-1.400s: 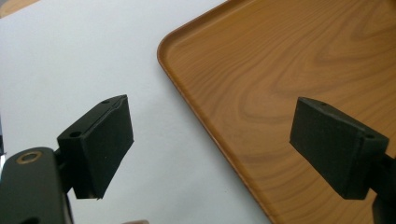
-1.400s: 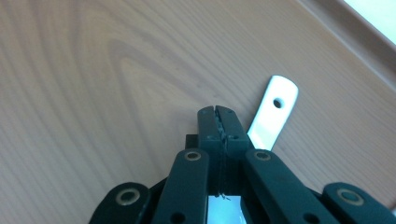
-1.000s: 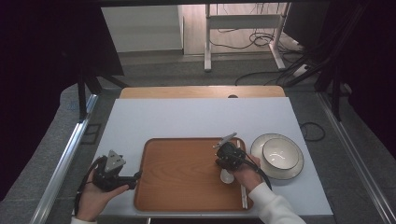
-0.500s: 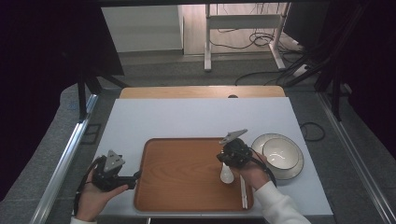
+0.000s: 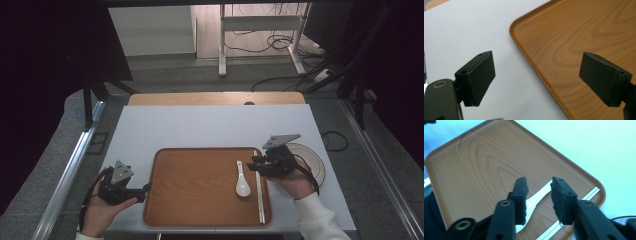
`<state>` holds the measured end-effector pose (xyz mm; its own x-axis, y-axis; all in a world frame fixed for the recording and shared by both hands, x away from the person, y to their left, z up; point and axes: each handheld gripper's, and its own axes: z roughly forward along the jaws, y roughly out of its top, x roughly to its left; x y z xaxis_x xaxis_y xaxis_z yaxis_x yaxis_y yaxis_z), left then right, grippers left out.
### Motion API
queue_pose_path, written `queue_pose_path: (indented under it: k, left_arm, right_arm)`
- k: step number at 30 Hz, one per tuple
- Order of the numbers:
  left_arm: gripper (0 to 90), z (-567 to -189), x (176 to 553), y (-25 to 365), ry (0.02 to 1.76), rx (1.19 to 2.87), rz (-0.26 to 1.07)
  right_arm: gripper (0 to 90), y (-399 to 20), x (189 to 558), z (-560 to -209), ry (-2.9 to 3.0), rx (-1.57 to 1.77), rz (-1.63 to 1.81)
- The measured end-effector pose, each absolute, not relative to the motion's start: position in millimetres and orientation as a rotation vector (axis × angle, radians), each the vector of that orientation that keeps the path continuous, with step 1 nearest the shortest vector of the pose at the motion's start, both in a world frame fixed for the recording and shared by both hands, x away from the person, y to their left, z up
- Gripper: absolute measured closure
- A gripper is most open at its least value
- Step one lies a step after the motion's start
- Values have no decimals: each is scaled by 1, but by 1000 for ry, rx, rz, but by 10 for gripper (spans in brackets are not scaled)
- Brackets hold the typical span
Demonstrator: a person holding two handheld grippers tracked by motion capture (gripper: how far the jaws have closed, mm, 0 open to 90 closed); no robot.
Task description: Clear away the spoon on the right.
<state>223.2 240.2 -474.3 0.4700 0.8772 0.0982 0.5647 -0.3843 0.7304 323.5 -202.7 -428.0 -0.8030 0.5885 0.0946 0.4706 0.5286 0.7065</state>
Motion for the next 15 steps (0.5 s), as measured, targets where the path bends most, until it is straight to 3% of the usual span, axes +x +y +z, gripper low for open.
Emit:
queue_pose_path:
  k: [6, 15]
  left_arm:
    - [130, -475, 222, 241, 1196, 2094, 642]
    - [130, -476, 223, 241, 1195, 2093, 642]
  right_arm:
    - [476, -210, 326, -426, 2590, 925, 1166]
    - [430, -223, 327, -420, 2550, 959, 1173]
